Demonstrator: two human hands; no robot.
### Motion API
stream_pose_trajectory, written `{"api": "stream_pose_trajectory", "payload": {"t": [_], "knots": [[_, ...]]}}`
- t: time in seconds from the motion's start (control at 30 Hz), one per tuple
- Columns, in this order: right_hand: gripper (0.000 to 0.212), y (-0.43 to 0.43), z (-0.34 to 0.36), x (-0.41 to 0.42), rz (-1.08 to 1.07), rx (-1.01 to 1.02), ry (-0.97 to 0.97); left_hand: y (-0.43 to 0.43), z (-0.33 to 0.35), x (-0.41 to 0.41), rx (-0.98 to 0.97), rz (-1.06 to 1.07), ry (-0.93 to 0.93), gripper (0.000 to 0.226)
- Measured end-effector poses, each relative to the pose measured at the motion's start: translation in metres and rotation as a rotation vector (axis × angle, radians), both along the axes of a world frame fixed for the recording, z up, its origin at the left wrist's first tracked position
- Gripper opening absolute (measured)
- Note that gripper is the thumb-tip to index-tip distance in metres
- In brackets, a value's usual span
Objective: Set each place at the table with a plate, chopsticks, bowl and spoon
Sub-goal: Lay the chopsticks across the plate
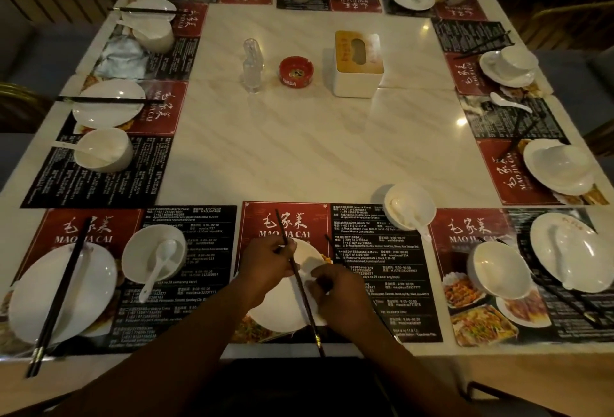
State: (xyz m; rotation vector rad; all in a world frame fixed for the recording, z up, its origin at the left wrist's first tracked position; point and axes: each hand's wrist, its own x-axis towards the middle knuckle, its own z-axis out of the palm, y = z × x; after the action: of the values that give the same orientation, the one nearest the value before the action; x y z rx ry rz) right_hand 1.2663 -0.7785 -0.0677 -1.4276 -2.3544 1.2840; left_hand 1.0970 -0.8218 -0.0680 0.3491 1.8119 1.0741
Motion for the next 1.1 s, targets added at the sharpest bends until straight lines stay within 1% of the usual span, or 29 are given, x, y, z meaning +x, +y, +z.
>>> {"api": "stream_pose_trajectory", "payload": {"t": [0.03,0.1,0.17,0.23,0.37,0.47,0.53,0.63,0.73,0.8,0.93,1.0,1.1], "knots": [[0.013,0.006,-0.003,0.005,-0.028,0.008,-0.019,-0.002,-0.001,-0.006,-0.004,-0.007,0.021,0.007],[0.01,0.019,-0.011,0.022,-0.067,0.082,-0.123,-0.006,-0.004,-0.017,-0.053,-0.037,0.095,0.006],[0.014,0.03,-0.018,0.041,-0.101,0.148,-0.263,-0.008,-0.009,-0.026,-0.096,-0.067,0.121,0.008],[0.02,0.034,-0.024,0.056,-0.107,0.146,-0.353,-0.006,-0.011,-0.029,-0.11,-0.105,0.145,0.013],[0.023,0.03,-0.029,0.064,-0.08,0.143,-0.406,0.0,-0.016,-0.031,-0.125,-0.136,0.185,0.018],[0.014,0.025,-0.029,0.061,-0.085,0.216,-0.42,0.004,-0.023,-0.03,-0.164,-0.188,0.283,0.019],[0.009,0.024,-0.028,0.058,-0.094,0.221,-0.436,0.005,-0.023,-0.03,-0.186,-0.227,0.347,0.019],[0.002,0.021,-0.023,0.05,-0.16,0.146,-0.399,0.007,-0.027,-0.032,-0.178,-0.238,0.336,0.019],[0.006,0.013,-0.016,0.032,-0.233,0.026,-0.327,0.006,-0.026,-0.035,-0.165,-0.241,0.309,0.019],[0.008,0.004,-0.011,0.015,-0.276,-0.068,-0.239,0.006,-0.026,-0.037,-0.155,-0.244,0.298,0.02],[0.01,-0.017,-0.005,-0.02,-0.28,-0.182,-0.126,0.004,-0.027,-0.041,-0.139,-0.255,0.255,0.02],[0.009,-0.022,-0.007,-0.033,-0.273,-0.188,-0.121,0.002,-0.026,-0.044,-0.124,-0.272,0.242,0.02],[0.012,-0.026,-0.011,-0.045,-0.231,-0.13,-0.176,-0.001,-0.024,-0.049,-0.108,-0.294,0.195,0.024]]}}
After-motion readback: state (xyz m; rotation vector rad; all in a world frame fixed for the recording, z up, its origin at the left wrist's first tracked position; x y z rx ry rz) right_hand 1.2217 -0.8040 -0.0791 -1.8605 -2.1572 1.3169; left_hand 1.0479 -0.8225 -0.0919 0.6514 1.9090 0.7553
